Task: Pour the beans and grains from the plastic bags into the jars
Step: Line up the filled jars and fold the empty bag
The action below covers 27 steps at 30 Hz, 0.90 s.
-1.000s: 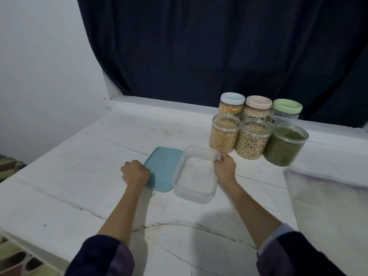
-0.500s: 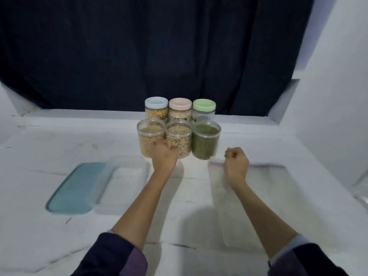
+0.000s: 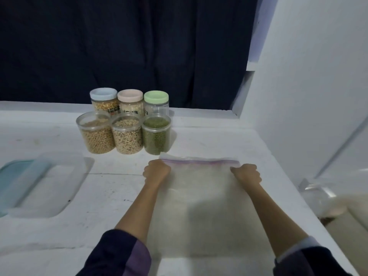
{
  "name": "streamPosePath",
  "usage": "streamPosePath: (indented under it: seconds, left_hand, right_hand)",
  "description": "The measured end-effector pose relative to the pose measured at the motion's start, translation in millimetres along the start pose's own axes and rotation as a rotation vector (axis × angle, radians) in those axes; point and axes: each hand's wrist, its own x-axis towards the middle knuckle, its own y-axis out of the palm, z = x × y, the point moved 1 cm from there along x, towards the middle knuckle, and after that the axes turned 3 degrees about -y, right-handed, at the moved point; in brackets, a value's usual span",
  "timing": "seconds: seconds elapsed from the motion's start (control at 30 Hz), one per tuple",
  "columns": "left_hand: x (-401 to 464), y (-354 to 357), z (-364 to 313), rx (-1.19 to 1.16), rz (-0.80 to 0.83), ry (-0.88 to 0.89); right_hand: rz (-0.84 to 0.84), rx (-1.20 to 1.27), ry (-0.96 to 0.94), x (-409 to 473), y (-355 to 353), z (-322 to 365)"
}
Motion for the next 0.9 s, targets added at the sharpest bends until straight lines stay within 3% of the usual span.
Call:
streamPosePath:
  seconds: [0.1, 0.2, 0.33, 0.47, 0.53, 0.63, 0.73, 0.9]
  left_hand:
    - [7.6, 4.1, 3.0, -0.068, 0.092, 0.016]
    - [-4.0, 0.9, -3.1, -0.115, 0.037, -0.013]
    - [-23.3, -23.3, -29.5, -0.377, -0.085, 0.146]
    - [-60.7, -74.5, -72.0, -0.566, -0.410, 0.431]
    - [-78.3, -93.7, -86.5, -0.637, -0.517, 0.576]
    - [-92.9, -104.1, -94.5, -0.731, -0.601, 0.651]
    - [-87.7, -89.7, -83.9, -0.793, -0.546, 0.656]
    - [-70.8, -61.5, -62.0, -0.879, -0.409, 0.490]
  right_hand:
    - [0.186, 0.004, -0.146, 16.1, -2.1, -5.5]
    - [0.218, 0.035, -0.233, 15.3, -8.0, -3.3]
    - [0.083, 0.400, -0.316, -1.8, -36.0, 24.7]
    - [-0.157, 0.708, -0.498, -32.6, -83.9, 67.6]
    - [-0.217, 0.814, -0.619, -49.3, -105.3, 83.0]
    - [-0.268, 0.885, -0.720, -65.2, -118.2, 89.0]
    - [-0.240, 0.900, -0.693, -68.5, -105.1, 77.7]
    - [-0.149, 0.859, -0.614, -64.7, -78.9, 58.1]
